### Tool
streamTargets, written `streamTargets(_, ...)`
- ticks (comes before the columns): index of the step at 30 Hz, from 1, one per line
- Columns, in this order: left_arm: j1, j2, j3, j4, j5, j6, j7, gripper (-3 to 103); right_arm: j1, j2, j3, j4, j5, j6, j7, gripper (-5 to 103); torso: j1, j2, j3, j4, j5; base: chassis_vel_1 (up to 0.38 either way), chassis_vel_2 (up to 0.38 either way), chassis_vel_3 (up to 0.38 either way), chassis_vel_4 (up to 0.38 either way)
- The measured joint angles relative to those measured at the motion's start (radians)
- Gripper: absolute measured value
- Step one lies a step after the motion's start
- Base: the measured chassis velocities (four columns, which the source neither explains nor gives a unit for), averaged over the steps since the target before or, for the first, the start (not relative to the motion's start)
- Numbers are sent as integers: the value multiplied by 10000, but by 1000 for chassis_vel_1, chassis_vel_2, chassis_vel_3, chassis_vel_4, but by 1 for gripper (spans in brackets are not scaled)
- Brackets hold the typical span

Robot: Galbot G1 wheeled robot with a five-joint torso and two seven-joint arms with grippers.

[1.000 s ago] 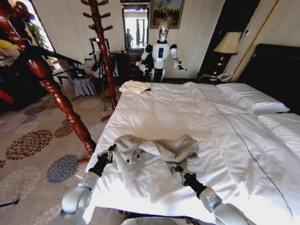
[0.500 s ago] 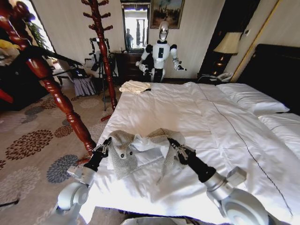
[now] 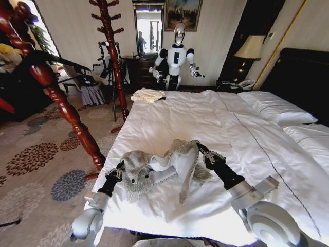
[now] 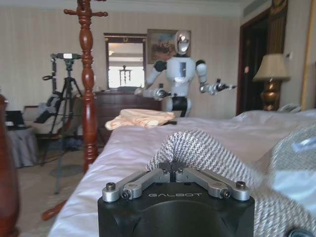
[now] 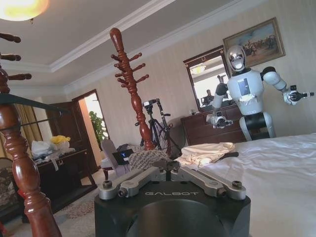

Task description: Pick up the clothes from the bed and hang them on the clothes hanger.

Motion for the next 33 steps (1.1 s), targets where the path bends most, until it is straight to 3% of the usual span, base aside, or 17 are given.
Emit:
streamTargets(2, 49, 131, -196, 89, 604, 231, -517, 0, 155, 55, -73, -6, 16, -14, 0, 0, 0, 0, 0, 2, 0, 0, 0, 0, 0)
streamTargets(5, 61, 268, -339, 160, 799, 293, -655, -1, 217, 99, -130, -10, 19, -16, -33, 0, 0, 0, 0, 0, 0, 0, 0, 0, 0)
streamTargets(8, 164, 764, -705, 275, 966, 453, -836, 15, 290, 207, -242, -16, -14, -16, -114, 0, 0, 0, 0, 0, -1, 0, 0, 0, 0)
streamTargets(11, 269, 1071, -955, 279, 1032, 440, -932, 20, 328, 268, -293, -18, -29, -17, -134, 0, 0, 0, 0, 1, -2, 0, 0, 0, 0)
streamTargets(12, 337, 1285, -1196, 189, 938, 365, -990, 31, 370, 308, -322, -20, -33, -17, -149, 0, 0, 0, 0, 2, -3, 0, 0, 0, 0)
streamTargets(14, 370, 1386, -1334, 65, 783, 291, -997, 31, 404, 339, -342, -20, -37, -17, -164, 0, 0, 0, 0, 1, -1, 0, 0, 0, 0)
streamTargets(18, 599, 1543, -1713, -776, -190, -402, -728, 53, 466, 417, -386, -31, -42, -17, -192, 0, 0, 0, 0, 0, 1, 0, 0, 0, 0)
streamTargets(20, 730, 1492, -1671, -1084, -381, -530, -662, 53, 473, 431, -394, -41, -46, -17, -197, 0, 0, 0, 0, -3, 1, 0, 0, 0, 0)
streamTargets(22, 1046, 1343, -1419, -1589, -468, -665, -534, 64, 487, 459, -407, -63, -57, -17, -204, 0, 0, 0, 0, -1, 0, 0, 0, 0, 0)
streamTargets(24, 1738, 1085, -837, -2157, 324, -859, -208, 74, 498, 477, -423, -112, -76, -19, -217, 0, -1, 0, 0, 3, 3, 0, 0, 0, 0)
streamTargets(25, 1738, 1085, -837, -2157, 324, -859, -208, 74, 498, 477, -423, -112, -76, -19, -217, 0, -1, 0, 0, 3, 3, 0, 0, 0, 0)
streamTargets(26, 1963, 1028, -630, -2207, 892, -994, -109, 74, 499, 475, -425, -134, -79, -23, -220, 0, -1, 1, -1, 3, 3, 0, 0, 0, 0)
streamTargets(28, 2415, 993, -232, -2004, 2207, -1432, -31, 85, 500, 460, -425, -170, -88, -37, -225, 0, 0, 1, -1, -1, 2, 0, 0, 0, 0)
streamTargets(30, 2721, 988, 40, -1649, 2852, -1859, -21, 96, 504, 449, -425, -182, -104, -52, -228, 0, 0, 1, 0, 1, 0, 0, 0, 0, 0)
streamTargets(33, 2895, 945, 195, -1330, 3189, -2212, -35, 98, 506, 445, -425, -189, -117, -66, -228, 0, -1, 1, 0, 1, 1, 0, 0, 0, 0)
